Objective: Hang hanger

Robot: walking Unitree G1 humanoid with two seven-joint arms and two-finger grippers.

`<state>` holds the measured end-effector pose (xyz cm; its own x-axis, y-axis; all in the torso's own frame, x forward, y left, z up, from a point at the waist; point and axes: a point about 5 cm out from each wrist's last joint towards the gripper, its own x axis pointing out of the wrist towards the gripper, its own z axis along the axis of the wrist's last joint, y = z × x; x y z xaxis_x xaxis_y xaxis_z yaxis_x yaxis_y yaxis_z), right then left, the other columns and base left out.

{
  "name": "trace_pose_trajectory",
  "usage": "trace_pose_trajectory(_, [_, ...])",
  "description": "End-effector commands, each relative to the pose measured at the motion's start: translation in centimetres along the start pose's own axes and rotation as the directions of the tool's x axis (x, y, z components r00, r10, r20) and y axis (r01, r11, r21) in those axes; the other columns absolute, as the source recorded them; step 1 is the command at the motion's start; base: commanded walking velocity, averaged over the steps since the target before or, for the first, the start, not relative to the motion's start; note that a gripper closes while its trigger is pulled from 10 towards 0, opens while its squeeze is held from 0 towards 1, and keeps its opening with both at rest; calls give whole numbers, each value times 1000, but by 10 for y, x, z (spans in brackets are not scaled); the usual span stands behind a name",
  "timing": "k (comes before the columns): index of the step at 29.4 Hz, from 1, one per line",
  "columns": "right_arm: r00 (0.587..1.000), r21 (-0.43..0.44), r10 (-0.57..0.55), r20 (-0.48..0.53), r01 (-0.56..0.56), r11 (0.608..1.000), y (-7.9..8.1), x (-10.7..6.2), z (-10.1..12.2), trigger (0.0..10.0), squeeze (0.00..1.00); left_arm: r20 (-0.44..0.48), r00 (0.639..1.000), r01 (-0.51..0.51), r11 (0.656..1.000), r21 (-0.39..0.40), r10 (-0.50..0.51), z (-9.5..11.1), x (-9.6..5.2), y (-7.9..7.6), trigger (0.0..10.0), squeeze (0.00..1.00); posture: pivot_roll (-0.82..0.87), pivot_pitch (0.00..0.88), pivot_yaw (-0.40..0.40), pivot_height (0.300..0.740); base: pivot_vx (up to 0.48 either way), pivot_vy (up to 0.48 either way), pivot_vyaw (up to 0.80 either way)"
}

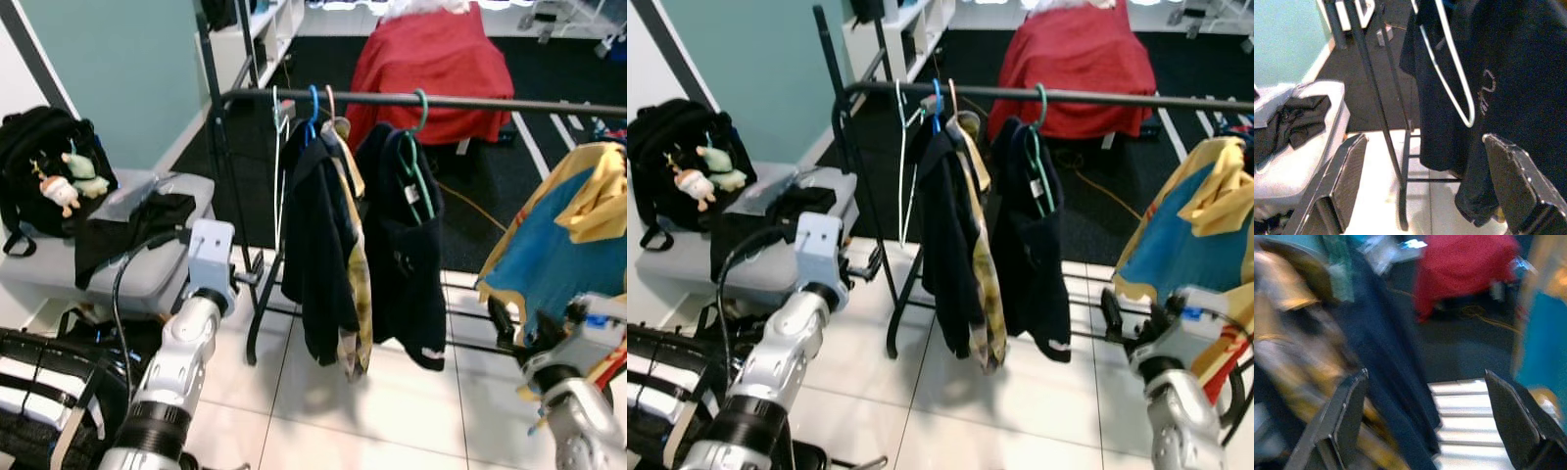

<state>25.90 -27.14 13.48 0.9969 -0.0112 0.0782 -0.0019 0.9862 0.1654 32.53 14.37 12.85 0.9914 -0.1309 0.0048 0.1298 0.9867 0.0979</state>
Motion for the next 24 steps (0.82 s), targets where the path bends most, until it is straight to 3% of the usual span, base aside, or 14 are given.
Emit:
trace_pose_trajectory(1, [992,-39,107,-63,-109,993,34,-4,-11,10000,0,-35,999,-16,999,42,17,-7,-8,7,10000,0,-156,131,50,740,0,0,0])
trace_pose_trajectory(2, [992,-39,107,-63,-109,993,34,-4,-11,10000,0,-35,999,-16,999,42,17,-7,-8,7,10000,0,-156,131,50,740,0,0,0])
trace_pose_trajectory(3, [985,-108,146,-95,-156,982,50,-9,-17,10000,0,-55,998,-25,999,41,27,-11,-13,9,10000,0,-150,119,47,740,0,0,0])
trace_pose_trajectory(4, [982,-106,156,-105,-167,980,58,-14,-20,10000,0,-74,996,-39,999,37,42,-16,-19,10,10000,0,-153,111,46,740,0,0,0])
trace_pose_trajectory(11, [985,-78,124,-121,-134,988,55,-20,-25,10000,0,-103,993,-62,997,45,66,-23,-26,12,10000,0,-150,92,39,740,0,0,0])
trace_pose_trajectory(17, [978,-80,139,-154,-152,985,58,-21,-28,10000,0,-110,992,-63,996,59,69,-26,-27,10,10000,0,-136,82,17,740,0,-401,0])
trace_pose_trajectory(21, [972,-78,146,-184,-162,984,60,-31,-25,10000,0,-81,997,1,998,57,3,-18,-19,-10,10000,0,-164,97,23,740,0,-431,0])
trace_pose_trajectory(24, [973,-62,144,-179,-157,986,61,-34,-24,10000,0,-72,997,13,998,57,-9,-16,-18,-11,10000,0,-168,110,27,740,0,-428,0])
